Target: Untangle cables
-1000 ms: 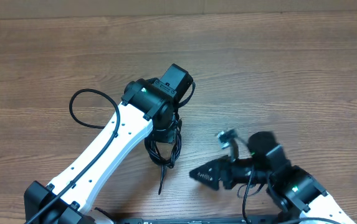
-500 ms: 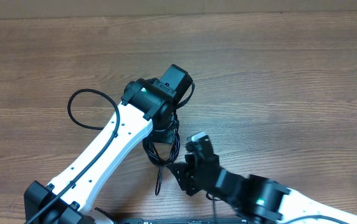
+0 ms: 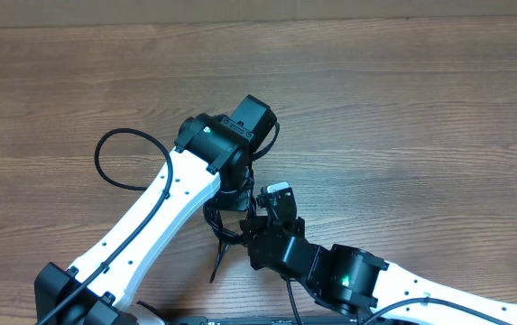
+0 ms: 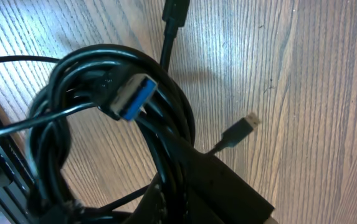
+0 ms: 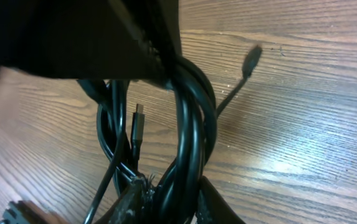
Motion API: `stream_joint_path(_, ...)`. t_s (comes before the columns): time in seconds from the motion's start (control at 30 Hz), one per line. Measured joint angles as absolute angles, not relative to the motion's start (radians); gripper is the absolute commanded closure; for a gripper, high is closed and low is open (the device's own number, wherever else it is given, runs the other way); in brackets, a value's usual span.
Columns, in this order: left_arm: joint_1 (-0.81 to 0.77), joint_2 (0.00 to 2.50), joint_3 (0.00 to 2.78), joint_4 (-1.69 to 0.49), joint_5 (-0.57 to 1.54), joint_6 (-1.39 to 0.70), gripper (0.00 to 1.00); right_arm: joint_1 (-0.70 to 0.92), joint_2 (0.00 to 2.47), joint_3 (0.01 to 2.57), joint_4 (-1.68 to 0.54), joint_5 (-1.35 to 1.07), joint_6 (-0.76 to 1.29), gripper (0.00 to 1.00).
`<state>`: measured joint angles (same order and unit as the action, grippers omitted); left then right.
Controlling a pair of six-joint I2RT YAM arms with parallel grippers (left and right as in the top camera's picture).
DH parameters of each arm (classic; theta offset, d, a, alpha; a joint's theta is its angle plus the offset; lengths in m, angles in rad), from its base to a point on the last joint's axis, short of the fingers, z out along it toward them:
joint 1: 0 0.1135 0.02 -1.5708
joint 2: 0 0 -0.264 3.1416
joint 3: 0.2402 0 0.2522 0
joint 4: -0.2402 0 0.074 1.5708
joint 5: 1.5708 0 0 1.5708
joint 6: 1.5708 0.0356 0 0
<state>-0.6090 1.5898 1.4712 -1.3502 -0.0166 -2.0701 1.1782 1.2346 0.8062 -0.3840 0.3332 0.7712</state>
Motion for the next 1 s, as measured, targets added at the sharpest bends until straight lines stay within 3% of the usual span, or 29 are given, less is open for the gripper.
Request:
stream_joint_path(0.07, -0.609, 1.59, 1.471, -1.351, -0.017, -2.07, 0.96, 1.178, 1.245, 0.806, -0.384, 0.339, 0.777, 0.96)
stream_joint_path(0.5, -0.554, 1.59, 1.465, -1.365, -0.032, -2.07, 0.96, 1.093, 1.202, 0.814, -0.39, 0.147, 0.761, 0.96)
stream_joint_path(0.87, -0.378, 1.59, 1.465, -1.372, -0.117, -2.069, 0.96, 1.022, 1.02, 0.819, -0.613, -0.045, 0.616, 0.96)
stream_joint_path(1.0, -0.38, 1.59, 1.465, -1.39, -0.112, -2.07, 0.96, 1.022, 1.054, 0.819, -0.578, -0.053, 0.583, 0.84)
